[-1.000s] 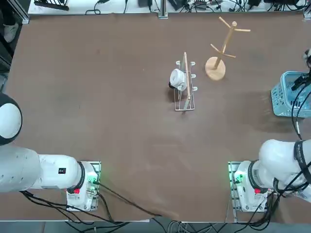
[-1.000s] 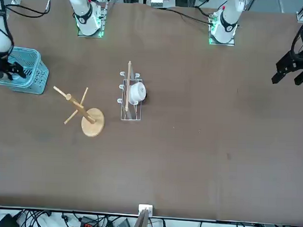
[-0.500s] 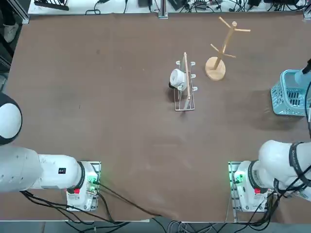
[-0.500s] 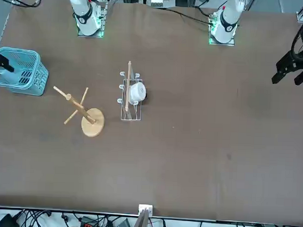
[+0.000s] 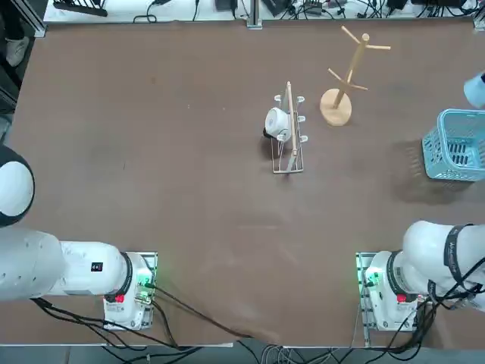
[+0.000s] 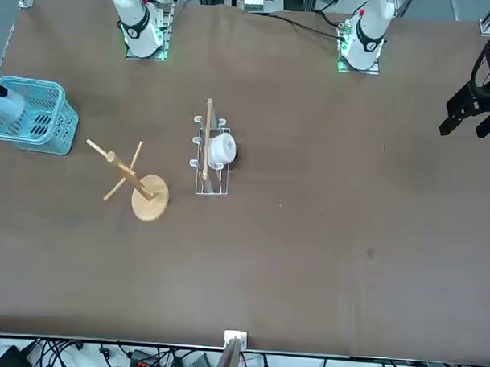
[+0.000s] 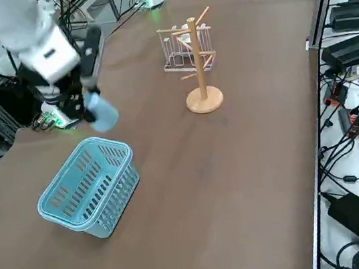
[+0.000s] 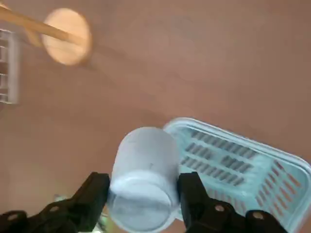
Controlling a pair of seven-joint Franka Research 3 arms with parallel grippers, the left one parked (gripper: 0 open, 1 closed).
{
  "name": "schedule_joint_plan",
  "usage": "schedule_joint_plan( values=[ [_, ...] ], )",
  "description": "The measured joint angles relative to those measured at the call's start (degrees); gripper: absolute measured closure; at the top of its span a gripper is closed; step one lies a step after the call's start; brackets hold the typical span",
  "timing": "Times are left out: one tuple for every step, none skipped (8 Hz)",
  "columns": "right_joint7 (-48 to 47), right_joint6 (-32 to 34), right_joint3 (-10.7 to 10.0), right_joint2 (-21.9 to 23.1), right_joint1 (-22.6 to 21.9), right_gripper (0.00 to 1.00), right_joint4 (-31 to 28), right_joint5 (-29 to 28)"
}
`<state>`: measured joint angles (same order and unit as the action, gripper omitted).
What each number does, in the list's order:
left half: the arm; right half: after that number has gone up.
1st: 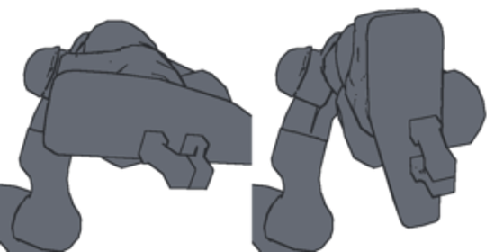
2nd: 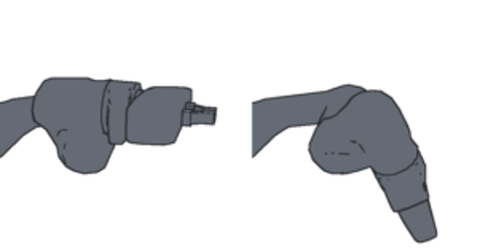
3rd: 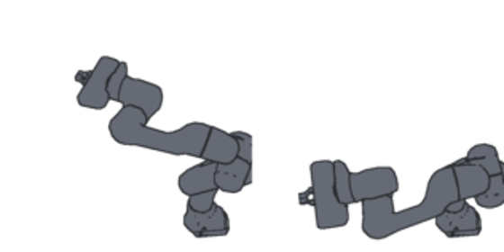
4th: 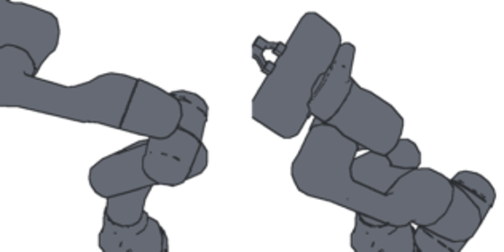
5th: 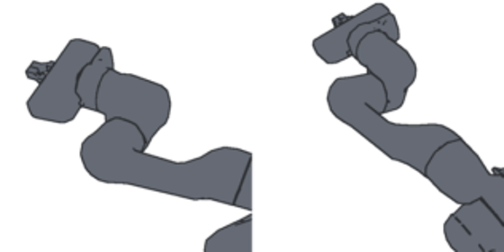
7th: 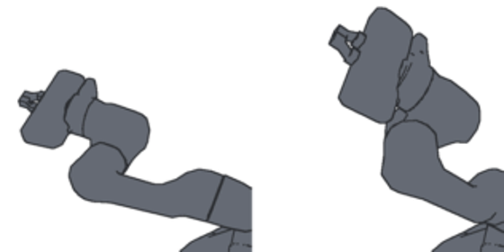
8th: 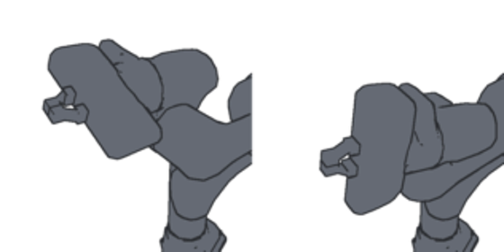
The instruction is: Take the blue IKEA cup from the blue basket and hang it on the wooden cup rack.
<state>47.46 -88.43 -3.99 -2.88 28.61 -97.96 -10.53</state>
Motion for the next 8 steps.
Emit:
schedule_joint_plan(
  values=[
    [0.0,3.5,0.0,0.0,-0.5,0.18,1.9,-5.0],
    [0.2,6.0,0.1,-0.1,-0.9,0.18,2.8,-10.3],
    [0.3,7.7,0.1,-0.3,-1.4,0.18,3.6,-15.2],
    [0.4,9.1,0.1,-0.5,-2.2,0.18,4.3,-19.3],
    [0.6,10.2,0.2,-0.6,-3.0,0.18,4.8,-22.3],
    [0.6,10.7,0.3,-0.6,-4.3,0.18,5.1,-24.2],
    [0.6,10.8,0.3,-0.7,-5.6,0.18,5.1,-26.1],
    [0.6,10.8,0.4,-1.3,-7.0,0.18,5.2,-28.0]
  ],
)
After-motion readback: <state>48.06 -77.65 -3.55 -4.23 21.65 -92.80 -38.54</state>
